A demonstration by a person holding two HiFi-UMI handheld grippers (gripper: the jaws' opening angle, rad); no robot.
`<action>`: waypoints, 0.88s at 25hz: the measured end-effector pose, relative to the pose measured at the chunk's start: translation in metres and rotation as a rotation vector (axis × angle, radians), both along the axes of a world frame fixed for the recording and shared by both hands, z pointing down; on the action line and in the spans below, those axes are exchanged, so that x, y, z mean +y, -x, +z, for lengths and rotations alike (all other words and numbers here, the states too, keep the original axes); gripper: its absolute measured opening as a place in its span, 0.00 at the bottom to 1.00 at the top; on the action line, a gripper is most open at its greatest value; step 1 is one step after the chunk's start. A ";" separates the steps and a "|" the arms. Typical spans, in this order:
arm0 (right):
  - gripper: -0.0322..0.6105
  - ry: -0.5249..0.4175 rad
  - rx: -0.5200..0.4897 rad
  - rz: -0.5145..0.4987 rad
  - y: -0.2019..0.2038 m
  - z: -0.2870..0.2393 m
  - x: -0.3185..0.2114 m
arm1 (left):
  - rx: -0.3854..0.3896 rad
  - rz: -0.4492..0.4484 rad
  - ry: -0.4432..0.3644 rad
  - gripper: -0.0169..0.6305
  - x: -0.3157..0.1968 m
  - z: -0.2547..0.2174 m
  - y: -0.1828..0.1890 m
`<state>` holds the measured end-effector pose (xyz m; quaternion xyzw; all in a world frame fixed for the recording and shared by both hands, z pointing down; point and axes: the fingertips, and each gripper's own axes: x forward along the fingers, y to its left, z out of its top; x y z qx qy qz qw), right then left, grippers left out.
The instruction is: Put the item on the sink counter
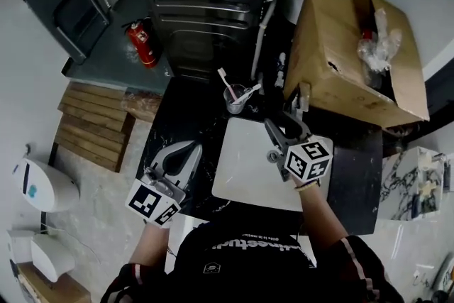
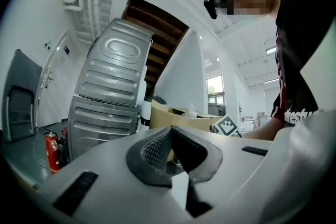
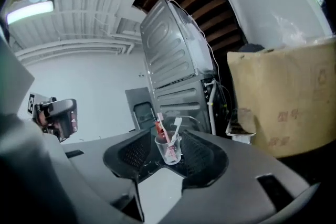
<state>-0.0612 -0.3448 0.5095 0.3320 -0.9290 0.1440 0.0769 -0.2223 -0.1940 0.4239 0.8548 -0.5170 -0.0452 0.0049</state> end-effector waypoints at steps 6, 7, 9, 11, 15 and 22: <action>0.36 -0.169 0.042 0.068 -0.077 -0.058 0.036 | 0.002 0.128 -0.031 0.05 -0.030 -0.013 -0.070; 0.35 -0.182 0.037 0.080 -0.089 -0.065 0.043 | 0.002 0.148 -0.032 0.05 -0.034 -0.014 -0.083; 0.35 -0.198 0.026 0.104 -0.113 -0.076 0.059 | -0.004 0.192 -0.037 0.05 -0.040 -0.016 -0.110; 0.35 -0.215 0.024 0.124 -0.132 -0.086 0.074 | -0.006 0.241 -0.041 0.05 -0.045 -0.019 -0.137; 0.36 -0.232 0.004 0.159 -0.162 -0.095 0.086 | -0.009 0.321 -0.047 0.05 -0.053 -0.022 -0.180; 0.11 -0.289 -0.019 0.195 -0.189 -0.112 0.093 | -0.014 0.379 -0.054 0.05 -0.059 -0.027 -0.215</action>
